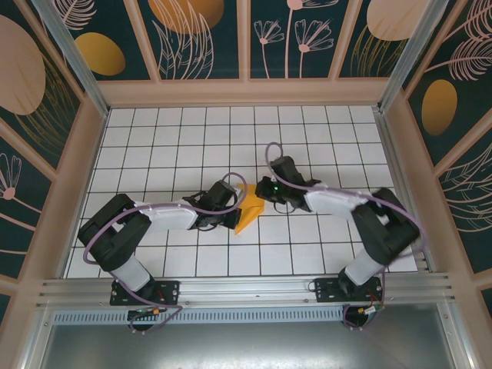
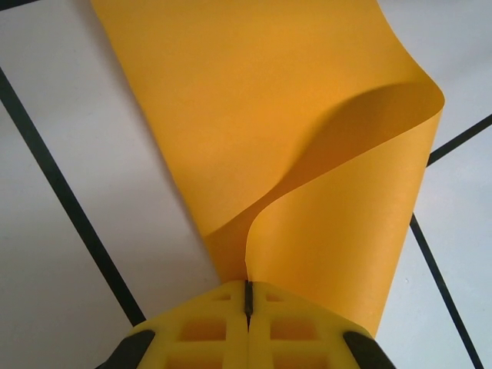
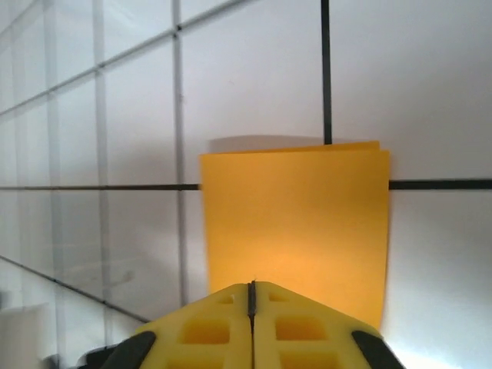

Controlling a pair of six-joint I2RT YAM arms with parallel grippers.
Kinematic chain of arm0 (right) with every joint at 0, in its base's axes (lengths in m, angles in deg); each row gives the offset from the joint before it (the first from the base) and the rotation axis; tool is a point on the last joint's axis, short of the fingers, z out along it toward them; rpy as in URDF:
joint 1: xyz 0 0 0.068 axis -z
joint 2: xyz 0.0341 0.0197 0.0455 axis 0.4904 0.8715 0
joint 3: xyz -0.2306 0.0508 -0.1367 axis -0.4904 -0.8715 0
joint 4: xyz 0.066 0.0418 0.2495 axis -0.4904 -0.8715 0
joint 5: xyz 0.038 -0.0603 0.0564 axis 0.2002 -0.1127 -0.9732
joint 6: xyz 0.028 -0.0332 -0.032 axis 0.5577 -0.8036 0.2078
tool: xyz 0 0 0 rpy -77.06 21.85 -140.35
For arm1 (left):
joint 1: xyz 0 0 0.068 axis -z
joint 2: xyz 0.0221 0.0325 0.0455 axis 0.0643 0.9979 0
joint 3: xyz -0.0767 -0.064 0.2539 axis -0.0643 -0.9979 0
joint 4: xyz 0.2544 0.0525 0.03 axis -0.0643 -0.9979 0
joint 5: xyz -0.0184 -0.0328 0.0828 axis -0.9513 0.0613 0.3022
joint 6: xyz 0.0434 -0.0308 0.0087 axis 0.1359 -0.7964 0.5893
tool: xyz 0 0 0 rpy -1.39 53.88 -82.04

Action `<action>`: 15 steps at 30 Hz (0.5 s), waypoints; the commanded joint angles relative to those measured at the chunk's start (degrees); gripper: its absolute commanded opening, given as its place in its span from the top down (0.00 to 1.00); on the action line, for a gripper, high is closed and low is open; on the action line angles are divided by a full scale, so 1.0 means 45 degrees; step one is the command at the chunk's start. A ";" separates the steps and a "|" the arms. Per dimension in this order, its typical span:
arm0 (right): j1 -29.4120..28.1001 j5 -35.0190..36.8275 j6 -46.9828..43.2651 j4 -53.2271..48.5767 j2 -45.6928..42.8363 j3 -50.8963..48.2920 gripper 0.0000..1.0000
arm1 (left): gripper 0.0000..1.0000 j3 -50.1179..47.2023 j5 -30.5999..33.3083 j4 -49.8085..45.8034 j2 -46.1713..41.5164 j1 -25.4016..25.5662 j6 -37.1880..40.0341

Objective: Fold a paper plane with a square sheet of paper (pick it up from the middle)
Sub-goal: Third fold the triangle at the center of the table.

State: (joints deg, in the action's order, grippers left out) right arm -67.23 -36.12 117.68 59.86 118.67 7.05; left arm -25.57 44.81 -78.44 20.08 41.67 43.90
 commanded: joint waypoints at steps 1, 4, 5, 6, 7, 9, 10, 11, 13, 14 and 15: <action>-0.0294 -0.0091 0.1775 0.2064 -0.1617 -0.2189 1.00 | 1.00 -0.0118 0.0032 -0.0163 0.0181 -0.0071 0.0128; -0.1252 0.0126 0.3137 0.3935 -0.2664 -0.3883 1.00 | 1.00 -0.0115 -0.0079 -0.0110 0.0249 -0.0074 0.0139; -0.1686 0.0340 0.3401 0.4411 -0.2803 -0.4210 1.00 | 1.00 -0.0095 -0.0112 -0.0105 0.0284 -0.0074 0.0156; -0.2173 0.0644 0.3674 0.4767 -0.2848 -0.4453 1.00 | 1.00 -0.0095 -0.0140 -0.0086 0.0308 -0.0071 0.0158; -0.2592 0.0928 0.4009 0.4916 -0.2745 -0.4557 1.00 | 1.00 -0.0081 -0.0171 -0.0084 0.0346 -0.0076 0.0161; -0.3039 0.0908 0.4554 0.5128 -0.2115 -0.4526 1.00 | 1.00 -0.0040 -0.0276 -0.0058 0.0433 -0.0077 0.0158; -0.3235 0.0743 0.4699 0.5658 -0.1682 -0.4545 1.00 | 1.00 -0.0017 -0.0336 -0.0041 0.0479 -0.0072 0.0163; -0.3394 0.0742 0.4866 0.6015 -0.1378 -0.4574 1.00 | 1.00 -0.0007 -0.0367 -0.0028 0.0521 -0.0071 0.0177; -0.3810 0.0870 0.5294 0.7160 -0.0665 -0.4599 1.00 | 1.00 0.0042 -0.0401 -0.0085 0.0582 -0.0062 0.0197; -0.3904 0.0823 0.5364 0.7447 -0.0369 -0.4521 1.00 | 1.00 0.0032 -0.0408 -0.0075 0.0582 -0.0069 0.0217; -0.3982 0.0739 0.5419 0.7570 -0.0076 -0.4397 1.00 | 1.00 0.0030 -0.0435 -0.0048 0.0577 -0.0066 0.0217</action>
State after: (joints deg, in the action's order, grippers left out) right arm -83.97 -33.83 138.33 85.52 115.96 -13.13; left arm -25.44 44.09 -77.83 20.51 41.63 43.90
